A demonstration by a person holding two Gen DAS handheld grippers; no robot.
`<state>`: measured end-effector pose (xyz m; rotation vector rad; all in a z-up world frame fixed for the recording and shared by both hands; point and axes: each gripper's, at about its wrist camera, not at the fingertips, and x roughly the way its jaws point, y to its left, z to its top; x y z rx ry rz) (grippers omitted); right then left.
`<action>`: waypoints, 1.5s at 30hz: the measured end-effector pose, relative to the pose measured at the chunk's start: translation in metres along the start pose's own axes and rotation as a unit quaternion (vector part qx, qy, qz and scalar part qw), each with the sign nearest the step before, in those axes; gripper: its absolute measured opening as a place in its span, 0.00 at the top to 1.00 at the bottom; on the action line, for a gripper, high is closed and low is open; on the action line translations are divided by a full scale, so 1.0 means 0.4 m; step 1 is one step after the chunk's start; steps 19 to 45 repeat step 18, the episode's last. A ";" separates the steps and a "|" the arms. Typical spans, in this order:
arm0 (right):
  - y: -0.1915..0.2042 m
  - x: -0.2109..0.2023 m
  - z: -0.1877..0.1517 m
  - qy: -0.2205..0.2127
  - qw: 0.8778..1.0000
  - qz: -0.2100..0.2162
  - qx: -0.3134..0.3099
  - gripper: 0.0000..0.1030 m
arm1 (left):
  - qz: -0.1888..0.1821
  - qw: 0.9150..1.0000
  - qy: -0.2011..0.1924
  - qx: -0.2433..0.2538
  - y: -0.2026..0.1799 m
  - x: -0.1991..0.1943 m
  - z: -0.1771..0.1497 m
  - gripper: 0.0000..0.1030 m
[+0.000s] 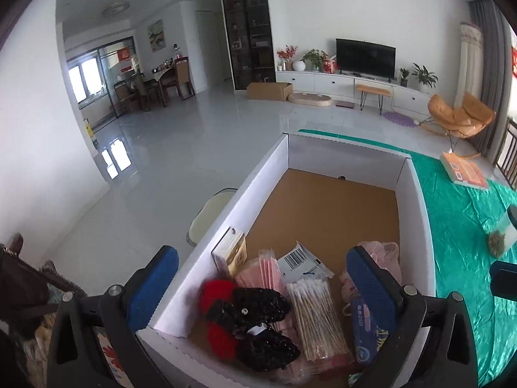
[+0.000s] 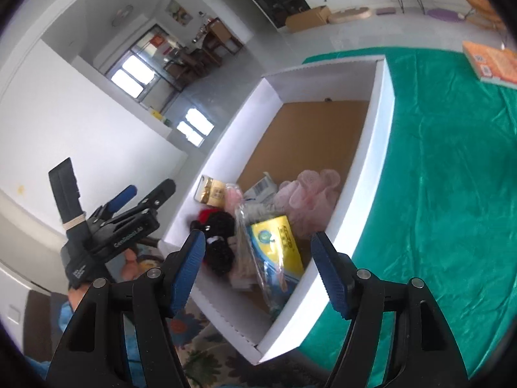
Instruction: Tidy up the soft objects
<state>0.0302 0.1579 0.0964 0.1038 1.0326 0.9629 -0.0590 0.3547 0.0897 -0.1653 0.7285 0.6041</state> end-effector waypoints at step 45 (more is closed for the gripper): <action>0.123 0.034 -0.056 0.006 0.981 -0.136 -0.135 0.29 | -0.003 0.999 0.046 -0.024 0.045 -0.052 -0.055 0.00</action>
